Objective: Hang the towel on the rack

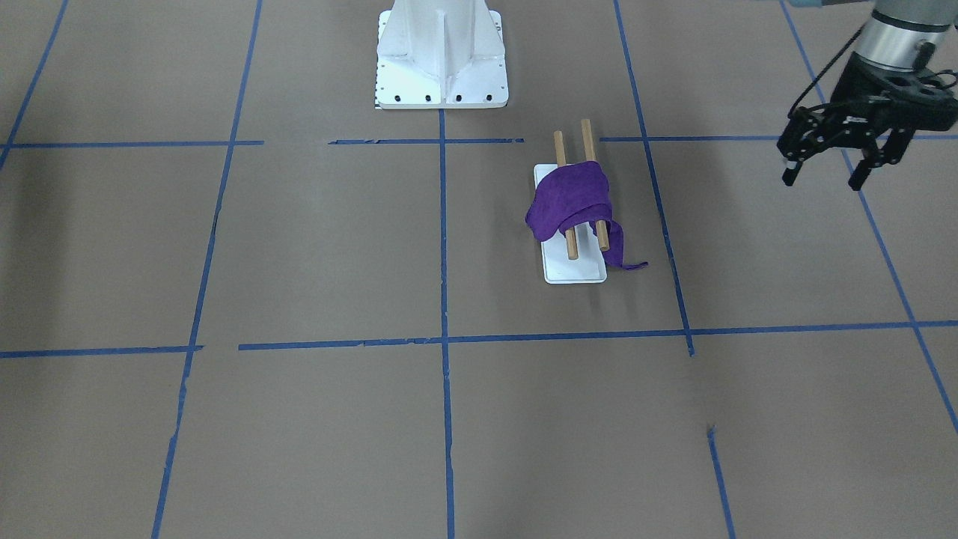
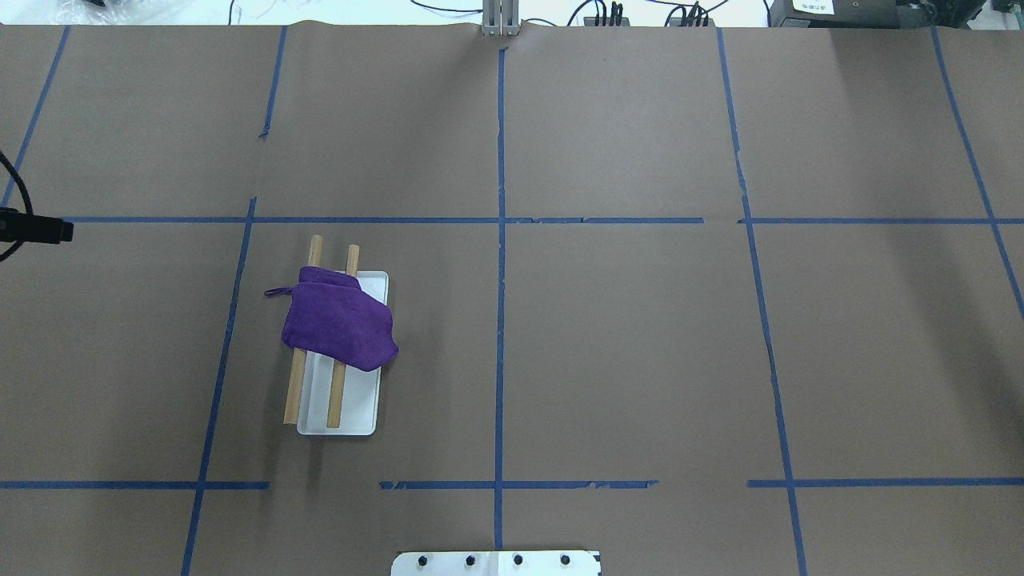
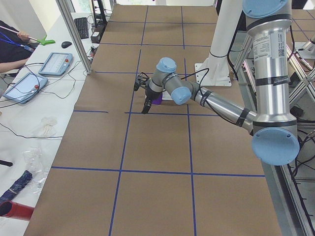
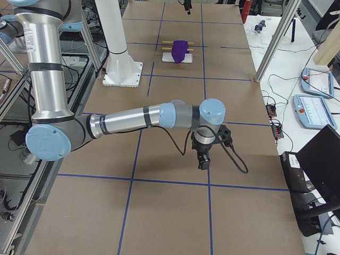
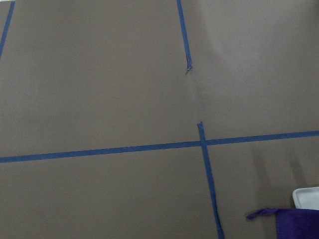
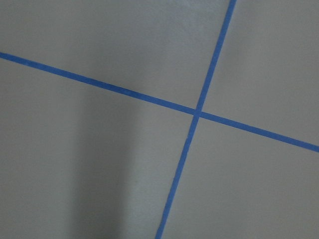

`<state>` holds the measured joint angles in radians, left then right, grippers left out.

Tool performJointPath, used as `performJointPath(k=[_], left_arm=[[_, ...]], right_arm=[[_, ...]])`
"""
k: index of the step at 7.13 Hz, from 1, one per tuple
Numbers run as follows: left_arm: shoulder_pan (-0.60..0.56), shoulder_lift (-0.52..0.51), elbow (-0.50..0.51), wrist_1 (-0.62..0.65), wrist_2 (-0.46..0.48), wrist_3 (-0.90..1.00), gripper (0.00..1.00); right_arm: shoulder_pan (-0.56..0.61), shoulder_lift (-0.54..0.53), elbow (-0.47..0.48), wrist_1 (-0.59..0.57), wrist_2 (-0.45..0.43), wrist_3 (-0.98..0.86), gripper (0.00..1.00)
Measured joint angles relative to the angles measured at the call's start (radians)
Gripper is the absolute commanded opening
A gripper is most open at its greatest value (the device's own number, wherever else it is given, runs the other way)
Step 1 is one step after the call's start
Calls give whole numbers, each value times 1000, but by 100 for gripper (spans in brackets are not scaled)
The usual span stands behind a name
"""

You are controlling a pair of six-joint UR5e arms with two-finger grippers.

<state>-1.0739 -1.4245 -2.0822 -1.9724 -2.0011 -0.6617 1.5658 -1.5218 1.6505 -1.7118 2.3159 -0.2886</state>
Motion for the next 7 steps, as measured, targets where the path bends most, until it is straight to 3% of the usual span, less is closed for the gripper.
performJointPath(k=[2, 4, 7], left_arm=[[-162, -2, 129, 53, -105, 249, 100], [-284, -15, 192, 218, -145, 458, 100], [-469, -22, 339, 292, -303, 681, 100]], right_arm=[[1, -19, -132, 165, -2, 49, 100], [0, -17, -139, 194, 17, 178, 100], [1, -15, -129, 198, 92, 225, 100]])
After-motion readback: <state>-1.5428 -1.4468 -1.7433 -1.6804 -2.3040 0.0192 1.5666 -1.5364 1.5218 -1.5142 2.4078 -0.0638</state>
